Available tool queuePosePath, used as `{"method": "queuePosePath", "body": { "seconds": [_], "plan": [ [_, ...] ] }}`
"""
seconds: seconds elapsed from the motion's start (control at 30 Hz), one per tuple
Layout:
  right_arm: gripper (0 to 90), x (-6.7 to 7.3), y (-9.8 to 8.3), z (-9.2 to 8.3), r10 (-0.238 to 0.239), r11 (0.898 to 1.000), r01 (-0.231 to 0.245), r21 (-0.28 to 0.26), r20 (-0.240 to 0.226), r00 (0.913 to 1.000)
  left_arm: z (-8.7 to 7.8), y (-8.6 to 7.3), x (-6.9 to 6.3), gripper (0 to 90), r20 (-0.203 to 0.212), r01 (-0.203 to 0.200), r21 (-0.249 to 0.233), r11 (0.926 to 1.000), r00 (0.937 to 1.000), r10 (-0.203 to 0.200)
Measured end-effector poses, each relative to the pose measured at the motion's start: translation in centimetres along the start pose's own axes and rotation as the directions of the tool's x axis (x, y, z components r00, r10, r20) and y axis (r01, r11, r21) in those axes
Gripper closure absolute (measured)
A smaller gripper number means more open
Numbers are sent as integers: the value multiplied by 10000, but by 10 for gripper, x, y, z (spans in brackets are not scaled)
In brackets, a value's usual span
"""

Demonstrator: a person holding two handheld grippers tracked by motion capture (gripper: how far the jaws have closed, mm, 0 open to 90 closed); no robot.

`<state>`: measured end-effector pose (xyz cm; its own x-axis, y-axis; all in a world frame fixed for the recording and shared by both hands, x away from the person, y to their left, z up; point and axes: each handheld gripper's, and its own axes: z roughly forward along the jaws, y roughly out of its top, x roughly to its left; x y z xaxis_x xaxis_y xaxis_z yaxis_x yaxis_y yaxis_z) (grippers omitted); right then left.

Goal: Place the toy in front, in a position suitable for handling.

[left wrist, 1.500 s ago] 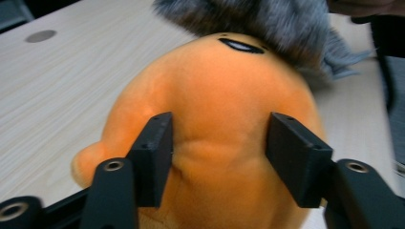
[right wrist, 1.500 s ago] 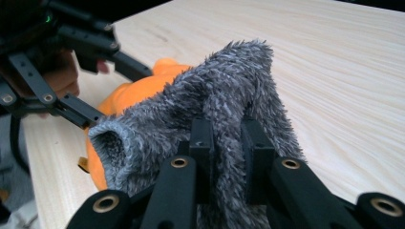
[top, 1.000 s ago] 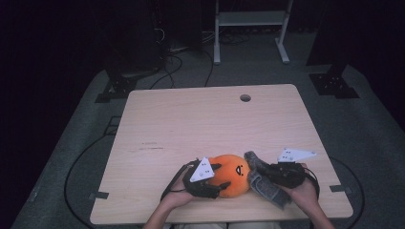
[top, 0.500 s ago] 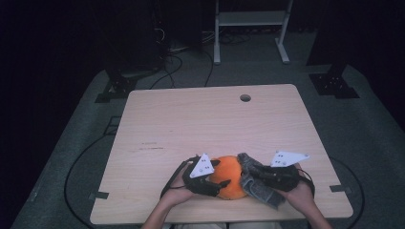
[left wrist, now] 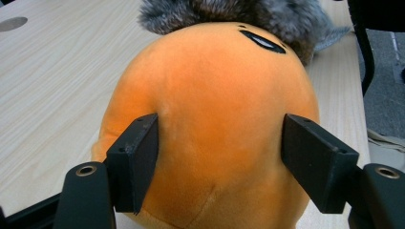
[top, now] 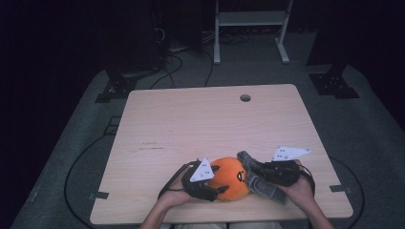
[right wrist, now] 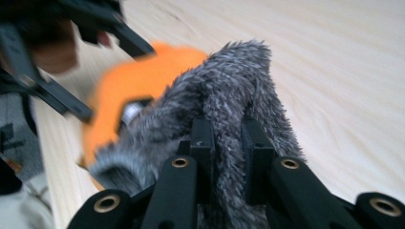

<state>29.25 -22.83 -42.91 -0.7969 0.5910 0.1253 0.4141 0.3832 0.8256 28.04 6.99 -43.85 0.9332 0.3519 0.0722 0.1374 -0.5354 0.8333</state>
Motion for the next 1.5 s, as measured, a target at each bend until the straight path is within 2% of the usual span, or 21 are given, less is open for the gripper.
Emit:
{"method": "queuePosePath", "body": {
  "seconds": [0.07,0.13,0.2,0.3,0.37,0.43,0.5,0.53,0.6,0.67,0.8,0.83,0.9,0.97,1.03,1.1,1.17,1.27,1.4,1.47,1.5],
  "plan": [
    [776,-6,-8,0,149,9986,-161,495,246,9996,0,0,1,295,8,-2,34,10000,10000,2],
    [777,-9,-13,-4,222,9980,-237,585,260,9994,0,0,1,295,-9,38,14,10000,10000,-38],
    [777,-7,-10,-10,318,9994,-318,160,-14,9995,0,-1,0,295,-33,61,-27,10000,10000,-61],
    [777,2,2,-16,189,9972,-247,-703,-819,9965,1,0,1,295,-28,125,-53,9999,9999,-125],
    [775,8,6,-11,18,9975,-93,-700,-1066,9943,1,0,1,295,-12,123,-57,9999,9999,-123],
    [774,10,4,-3,-154,9993,122,-364,-877,9960,1,-1,0,294,-21,103,-64,9999,9999,-103],
    [774,5,1,-2,-22,9996,-1,-269,-856,9963,1,-1,0,294,-24,78,-91,9999,10000,-78],
    [774,2,-1,-4,-66,10000,62,-78,-443,9990,1,-1,0,294,-20,69,-86,9999,10000,-69],
    [776,-1,-7,-6,-98,9995,97,288,29,9999,0,-1,0,294,-41,-12,-63,10000,10000,11],
    [777,-2,-9,-10,73,9998,-72,207,-64,10000,0,-1,-1,292,-59,-76,-16,10000,10000,76],
    [776,9,7,-15,0,9973,-45,-730,-615,9981,1,0,-2,292,-113,-84,-33,10000,9999,83],
    [775,12,11,-13,-70,9967,11,-811,-721,9974,1,-1,-2,292,-137,-117,-31,9999,9998,116],
    [775,15,13,-4,-281,9980,243,-575,-668,9974,0,0,-3,288,-135,-199,-63,9998,9997,198],
    [776,17,11,1,-330,9988,304,-395,-684,9971,-3,1,-2,258,-91,-489,-335,9982,9988,486],
    [776,16,9,-2,-398,9988,380,-298,-608,9974,-10,4,-1,218,-129,-685,-1146,9910,9976,675],
    [775,18,5,-4,-478,9986,462,-273,-608,9970,-12,5,1,204,-479,-409,-1477,9882,9983,342],
    [775,20,2,-6,-603,9980,588,-236,-701,9957,-8,5,4,180,-505,-60,-1150,9933,9987,2],
    [773,19,-1,-8,-702,9974,689,-190,-754,9947,-2,4,0,183,-485,-91,-821,9966,9988,51],
    [773,8,-5,-9,-349,9994,350,7,-734,9967,1,6,-6,233,-530,-476,-480,9977,9976,450],
    [775,3,-6,-13,-192,9997,199,162,-451,9988,2,6,-8,246,-541,-568,-374,9977,9970,547],
    [776,2,-4,-15,-100,9999,99,-22,-415,9991,3,6,-8,252,-504,-615,-358,9975,9969,597]
  ]
}}
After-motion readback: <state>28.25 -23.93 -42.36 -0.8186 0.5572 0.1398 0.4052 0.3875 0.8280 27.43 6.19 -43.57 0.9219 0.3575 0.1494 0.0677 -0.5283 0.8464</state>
